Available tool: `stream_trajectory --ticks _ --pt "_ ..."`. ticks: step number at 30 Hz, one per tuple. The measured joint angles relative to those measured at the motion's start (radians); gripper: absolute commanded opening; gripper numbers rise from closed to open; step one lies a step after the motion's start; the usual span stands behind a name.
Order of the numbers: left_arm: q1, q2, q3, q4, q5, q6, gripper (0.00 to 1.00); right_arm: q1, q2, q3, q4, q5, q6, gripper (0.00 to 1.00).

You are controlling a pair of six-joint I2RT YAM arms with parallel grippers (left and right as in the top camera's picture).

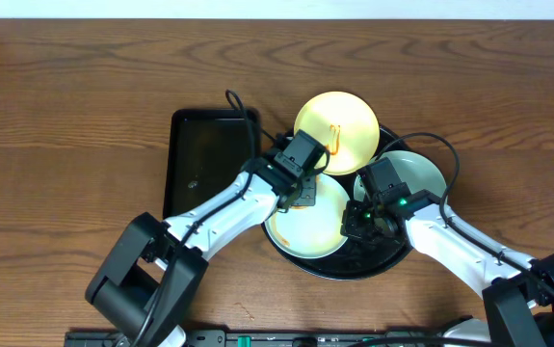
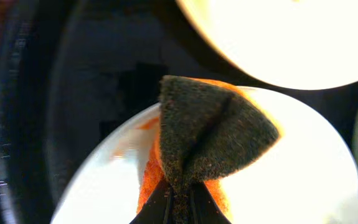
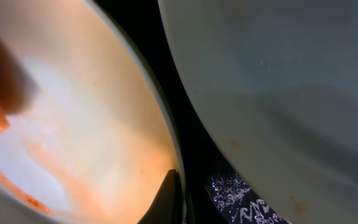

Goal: Clean dirty plates on tray and stack at the side

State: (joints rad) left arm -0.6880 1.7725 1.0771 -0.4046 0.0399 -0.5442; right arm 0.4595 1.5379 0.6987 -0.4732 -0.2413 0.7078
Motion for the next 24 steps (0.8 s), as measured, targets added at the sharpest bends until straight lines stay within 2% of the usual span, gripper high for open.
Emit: stream_trajectory --ticks 12,24 --pt "-0.06 0.027 0.0 0.08 0.067 0.022 0.06 0.0 0.0 -0.002 -0.004 -0.008 0.0 0.01" --pt "-0.053 0.095 0.014 0.105 0.081 0.017 0.07 0.0 0.0 -0.002 -0.005 -0.013 0.0 0.01"
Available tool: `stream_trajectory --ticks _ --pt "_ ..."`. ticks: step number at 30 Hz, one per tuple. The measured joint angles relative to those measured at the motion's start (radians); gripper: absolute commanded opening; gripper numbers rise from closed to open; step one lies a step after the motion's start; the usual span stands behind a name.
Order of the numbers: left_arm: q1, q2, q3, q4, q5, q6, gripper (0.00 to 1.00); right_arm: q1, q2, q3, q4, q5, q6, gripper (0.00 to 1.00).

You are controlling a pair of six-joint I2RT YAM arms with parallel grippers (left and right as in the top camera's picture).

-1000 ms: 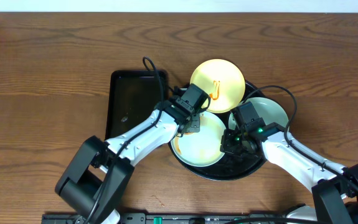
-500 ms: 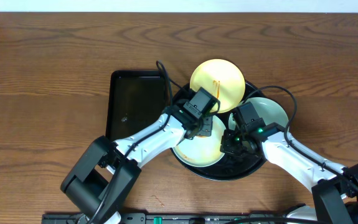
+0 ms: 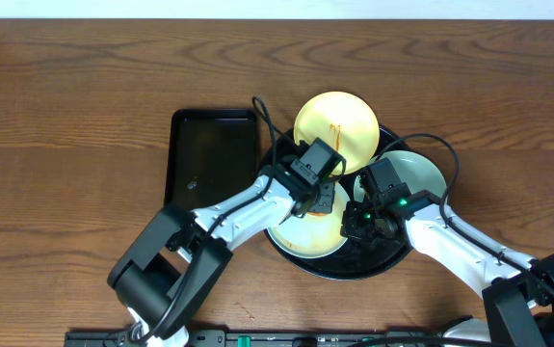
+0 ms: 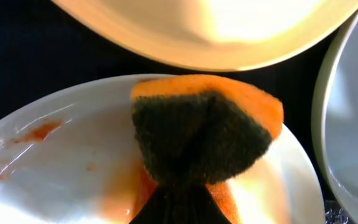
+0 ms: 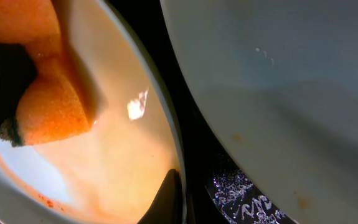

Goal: Clean dirty plates on tray and stack at the side

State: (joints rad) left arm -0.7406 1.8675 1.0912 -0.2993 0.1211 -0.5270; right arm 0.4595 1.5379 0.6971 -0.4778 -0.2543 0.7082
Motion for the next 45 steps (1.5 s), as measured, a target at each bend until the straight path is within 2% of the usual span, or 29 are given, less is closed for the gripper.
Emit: stream_trajectory --ticks 14,24,29,33,45 --pt "0.15 -0.002 0.015 -0.106 0.068 0.0 0.08 0.0 0.0 0.0 -0.002 0.0 0.0 0.01" --pt "0.17 -0.072 0.012 -0.246 -0.027 0.0 0.07 0.0 0.0 0.0 -0.003 0.0 0.0 0.01" --pt "0.174 -0.156 0.009 -0.225 -0.045 0.0 0.07 0.0 0.0 -0.001 -0.008 -0.003 0.0 0.01" --pt "0.18 -0.198 0.009 -0.182 -0.004 0.0 0.07 0.0 0.0 -0.001 -0.008 -0.004 0.0 0.01" --pt "0.095 -0.107 0.009 -0.158 0.077 0.0 0.07 0.0 0.0 -0.001 -0.008 -0.004 0.0 0.01"
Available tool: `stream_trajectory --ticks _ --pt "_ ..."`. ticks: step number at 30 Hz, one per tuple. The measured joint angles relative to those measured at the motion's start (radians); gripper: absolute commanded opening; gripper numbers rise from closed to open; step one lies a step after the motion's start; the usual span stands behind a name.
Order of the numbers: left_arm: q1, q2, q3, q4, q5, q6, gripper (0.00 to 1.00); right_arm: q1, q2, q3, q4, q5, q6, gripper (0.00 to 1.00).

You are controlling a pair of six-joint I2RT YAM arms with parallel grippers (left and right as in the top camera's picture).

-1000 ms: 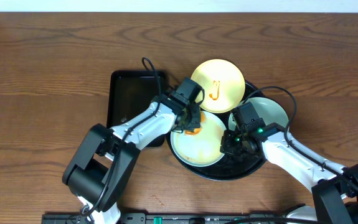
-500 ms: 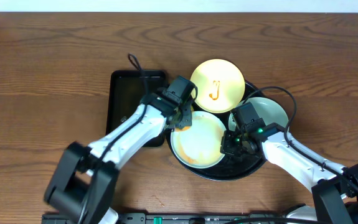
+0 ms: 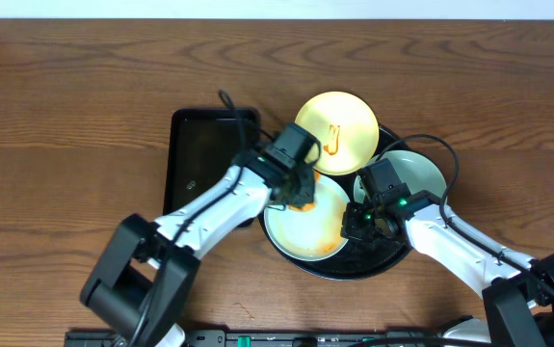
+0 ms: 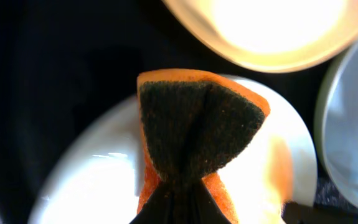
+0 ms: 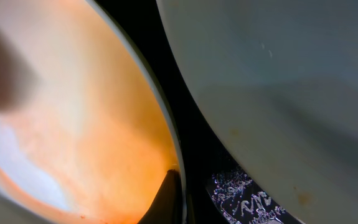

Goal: Clean dirty plates on tray and stack at the side

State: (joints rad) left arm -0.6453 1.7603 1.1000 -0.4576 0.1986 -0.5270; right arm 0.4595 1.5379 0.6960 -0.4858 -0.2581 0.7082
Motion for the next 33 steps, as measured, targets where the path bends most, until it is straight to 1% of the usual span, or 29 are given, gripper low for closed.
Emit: stream_trajectory --ticks 7,14,19,27,30,33 --pt "-0.094 0.045 0.0 0.021 0.033 0.0 0.08 0.0 0.0 0.0 0.0 0.0 0.0 0.01" --pt "-0.105 0.076 0.0 0.047 0.027 0.0 0.07 0.0 0.0 0.0 0.0 -0.004 0.0 0.01" --pt "-0.082 0.087 0.0 0.067 0.001 0.0 0.07 0.0 0.0 0.0 0.0 -0.006 0.0 0.01" --pt "0.011 0.087 0.0 0.065 -0.018 0.0 0.08 0.0 0.0 0.0 -0.002 -0.007 0.0 0.01" --pt "0.023 0.084 0.0 0.035 -0.019 0.0 0.07 0.0 0.0 0.0 -0.003 -0.006 0.0 0.01" --pt "0.024 0.061 0.0 -0.035 -0.029 0.0 0.07 0.0 0.0 0.0 -0.004 -0.004 0.0 0.01"
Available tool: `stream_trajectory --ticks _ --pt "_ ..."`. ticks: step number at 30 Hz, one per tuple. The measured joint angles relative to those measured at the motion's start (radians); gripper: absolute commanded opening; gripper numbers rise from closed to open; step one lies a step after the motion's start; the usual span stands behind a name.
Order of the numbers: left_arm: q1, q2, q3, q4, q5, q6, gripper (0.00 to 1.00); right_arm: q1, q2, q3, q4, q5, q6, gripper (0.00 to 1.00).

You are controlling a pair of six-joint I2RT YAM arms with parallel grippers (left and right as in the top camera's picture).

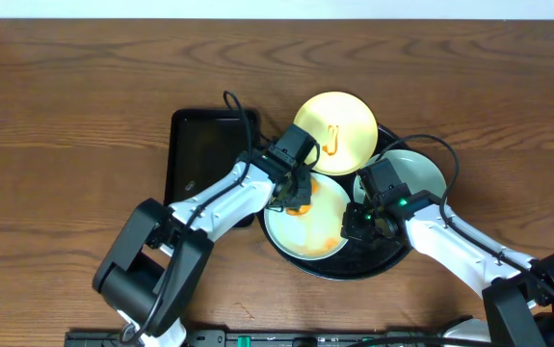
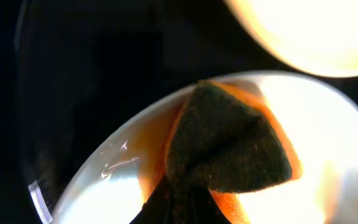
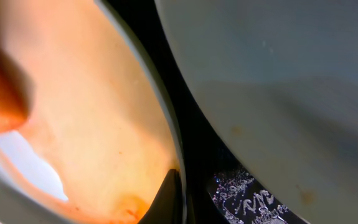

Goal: Clean dirty plates on tray and stack at the side
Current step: 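Move the sponge back over the black water tray with the left gripper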

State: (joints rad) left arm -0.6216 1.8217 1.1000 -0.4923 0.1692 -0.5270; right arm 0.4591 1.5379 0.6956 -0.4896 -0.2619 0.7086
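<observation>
A round black tray (image 1: 378, 258) carries three plates. The white plate (image 1: 301, 236), smeared orange, lies at its front left. My left gripper (image 1: 294, 193) is shut on an orange sponge (image 2: 228, 149) with a dark scouring face, pressed on the plate's upper left part. My right gripper (image 3: 177, 193) is shut on the white plate's (image 3: 91, 112) right rim, one finger inside and one outside. A yellow plate (image 1: 336, 132) with an orange mark sits at the back. A pale green plate (image 1: 416, 172) sits at the right.
A black rectangular tray (image 1: 207, 154) lies on the wooden table left of the round tray, under my left arm. Cables loop over the yellow plate's edge and behind the green plate (image 3: 278, 74). Water drops lie on the round tray (image 3: 241, 193).
The sponge has shifted a little down from the white plate's upper left rim onto its face, and the left wrist has turned. It now shows in the right wrist view. My right gripper has not moved.
The sponge was on the white plate's upper left part, then at its upper right next to the yellow plate, then back at the upper left rim, now just inside it. Orange smear spread over the plate. My right gripper held the rim throughout.
</observation>
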Motion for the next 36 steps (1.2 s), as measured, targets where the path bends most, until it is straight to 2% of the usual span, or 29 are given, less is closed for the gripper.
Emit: stream_trajectory --ticks 5,13,14,17,20,23,27,36 --pt "0.001 -0.058 -0.001 -0.11 -0.035 0.0 0.07 0.0 0.0 -0.001 -0.003 -0.002 0.0 0.01" --pt "0.005 -0.139 -0.001 -0.134 -0.084 0.0 0.08 0.0 0.0 -0.001 -0.003 -0.003 0.0 0.01" --pt "0.005 -0.151 -0.001 -0.137 -0.089 0.001 0.07 0.0 0.0 -0.001 -0.003 -0.003 0.0 0.03" --pt "0.005 -0.198 -0.001 -0.17 -0.104 0.005 0.08 0.0 0.0 -0.003 -0.005 -0.004 -0.001 0.19" --pt "0.012 -0.264 -0.001 -0.219 -0.139 0.008 0.07 0.003 -0.002 -0.007 -0.003 -0.023 -0.013 0.2" --pt "0.043 -0.309 -0.001 -0.25 -0.174 0.008 0.08 0.005 -0.002 -0.007 0.005 -0.027 -0.02 0.16" --pt "0.116 -0.325 -0.001 -0.267 -0.204 0.008 0.08 0.005 -0.002 -0.013 0.021 -0.026 -0.042 0.01" --pt "0.29 -0.324 -0.034 -0.267 -0.222 0.008 0.08 0.005 -0.002 -0.018 0.081 -0.019 -0.108 0.01"
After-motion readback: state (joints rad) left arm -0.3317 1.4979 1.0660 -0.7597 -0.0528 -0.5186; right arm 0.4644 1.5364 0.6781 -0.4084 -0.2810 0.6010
